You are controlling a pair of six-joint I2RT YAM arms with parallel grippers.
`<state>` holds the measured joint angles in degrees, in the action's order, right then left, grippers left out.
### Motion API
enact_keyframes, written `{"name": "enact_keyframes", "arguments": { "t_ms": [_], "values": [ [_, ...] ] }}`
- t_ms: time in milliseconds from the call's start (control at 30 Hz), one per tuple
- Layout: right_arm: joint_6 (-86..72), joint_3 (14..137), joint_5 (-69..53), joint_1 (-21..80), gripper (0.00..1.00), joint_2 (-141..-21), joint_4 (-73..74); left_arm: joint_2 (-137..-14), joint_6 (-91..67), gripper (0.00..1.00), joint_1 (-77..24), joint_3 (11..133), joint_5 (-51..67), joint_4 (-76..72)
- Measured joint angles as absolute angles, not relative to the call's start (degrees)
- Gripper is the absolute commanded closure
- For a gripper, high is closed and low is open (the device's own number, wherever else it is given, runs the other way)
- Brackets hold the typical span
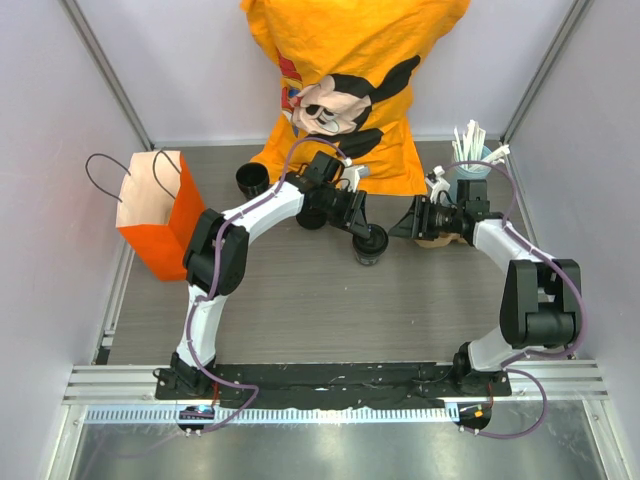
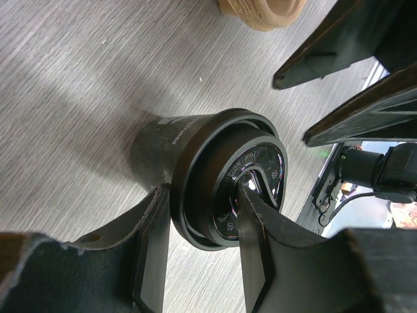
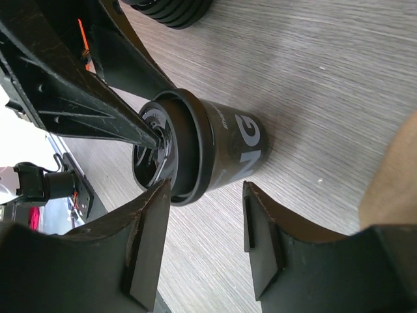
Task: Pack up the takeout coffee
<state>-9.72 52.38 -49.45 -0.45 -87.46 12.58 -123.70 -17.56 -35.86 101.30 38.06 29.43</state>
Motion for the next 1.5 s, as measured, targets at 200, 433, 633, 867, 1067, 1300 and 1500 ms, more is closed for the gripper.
{"name": "enact_keyframes", "arguments": {
  "t_ms": [200,433,633,867,1067,1300,1500],
  "values": [
    [-10.87,52.38,-49.17,1.89,0.50,-90.24,10.87,-123.70,-17.04,0.89,-35.86,101.27,38.44,29.43],
    [-12.49,52.38,-49.25,2.20,0.51,-91.18,8.91,-123.70,-16.19,0.89,-35.88,101.27,38.65,29.41],
    [-14.52,52.38,-50.33,2.15,0.51,-92.03,6.15,-123.70,-16.01,0.90,-35.88,101.27,38.85,29.43],
    [-17.67,53.04,-51.88,1.85,0.51,-94.06,2.44,-123.70,-15.77,0.90,-35.88,101.27,38.94,29.45],
    [-19.38,53.74,-53.15,1.76,0.52,-95.88,0.62,-123.72,-15.79,0.90,-35.88,101.27,39.07,29.43],
    [-21.54,54.48,-54.22,1.76,0.52,-97.69,-1.52,-123.74,-15.79,0.91,-35.88,101.27,39.07,29.43],
    [-23.97,54.98,-55.20,1.76,0.52,-98.91,-3.75,-123.74,-15.77,0.91,-35.88,101.27,39.11,29.43]
  ]
}}
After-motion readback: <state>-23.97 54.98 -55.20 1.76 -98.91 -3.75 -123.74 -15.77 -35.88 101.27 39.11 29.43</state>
